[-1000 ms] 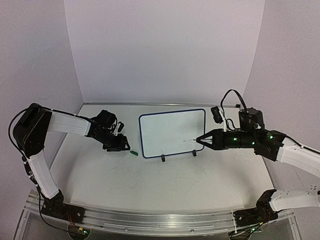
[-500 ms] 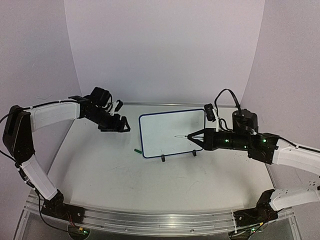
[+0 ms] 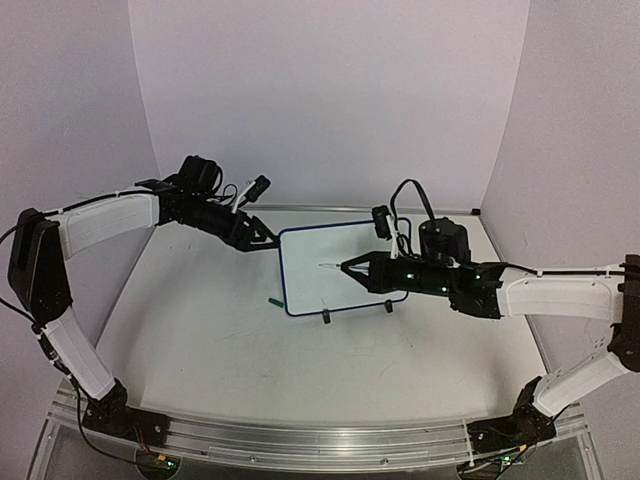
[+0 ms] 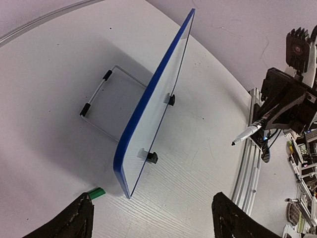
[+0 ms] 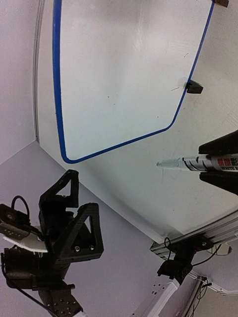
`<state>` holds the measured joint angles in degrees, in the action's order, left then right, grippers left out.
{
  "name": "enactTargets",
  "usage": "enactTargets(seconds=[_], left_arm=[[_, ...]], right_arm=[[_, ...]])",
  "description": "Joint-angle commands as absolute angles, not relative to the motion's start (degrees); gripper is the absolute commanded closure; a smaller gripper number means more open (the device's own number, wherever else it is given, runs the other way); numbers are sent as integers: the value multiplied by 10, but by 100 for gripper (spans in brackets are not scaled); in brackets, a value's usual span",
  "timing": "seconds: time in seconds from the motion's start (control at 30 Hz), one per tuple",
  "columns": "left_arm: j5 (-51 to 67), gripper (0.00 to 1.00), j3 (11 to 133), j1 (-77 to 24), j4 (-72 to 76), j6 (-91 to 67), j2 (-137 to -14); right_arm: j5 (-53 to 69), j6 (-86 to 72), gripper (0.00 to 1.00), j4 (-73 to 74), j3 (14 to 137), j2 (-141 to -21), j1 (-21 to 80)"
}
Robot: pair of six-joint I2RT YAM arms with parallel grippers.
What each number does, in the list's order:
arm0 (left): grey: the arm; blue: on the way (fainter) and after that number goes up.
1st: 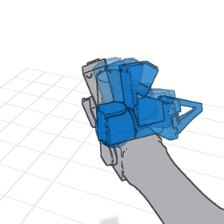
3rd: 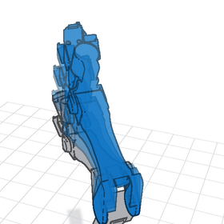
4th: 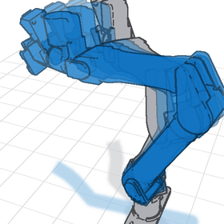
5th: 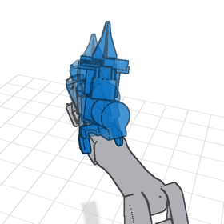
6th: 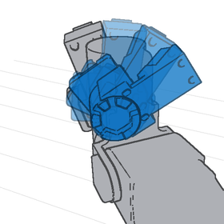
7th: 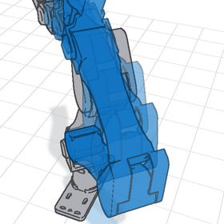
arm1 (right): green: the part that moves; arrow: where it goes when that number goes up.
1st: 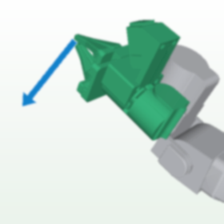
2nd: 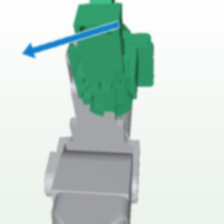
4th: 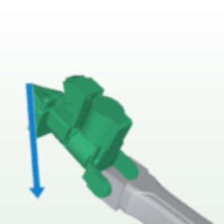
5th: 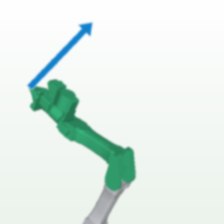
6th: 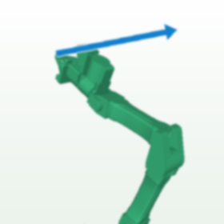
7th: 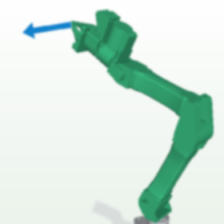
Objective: Write a sentence on the whiteboard
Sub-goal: Hold the whiteboard at the center of the board.
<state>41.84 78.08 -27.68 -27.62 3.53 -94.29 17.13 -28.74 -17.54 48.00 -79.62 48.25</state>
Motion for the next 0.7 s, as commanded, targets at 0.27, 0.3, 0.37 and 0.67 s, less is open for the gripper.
enactTargets(seconds=[0.27,0.3,0.37,0.67], left_arm=[[484,53,824,-273,-245,105,-1011],[484,55,824,-273,-244,106,-1013],[485,59,825,-273,-243,106,-1018],[458,66,834,-274,-247,116,-1044]], right_arm=[[148,-273,100,-238,572,-880,485],[150,-272,100,-238,577,-885,484],[152,-272,100,-240,587,-897,485],[165,-277,100,-259,604,-928,484]])
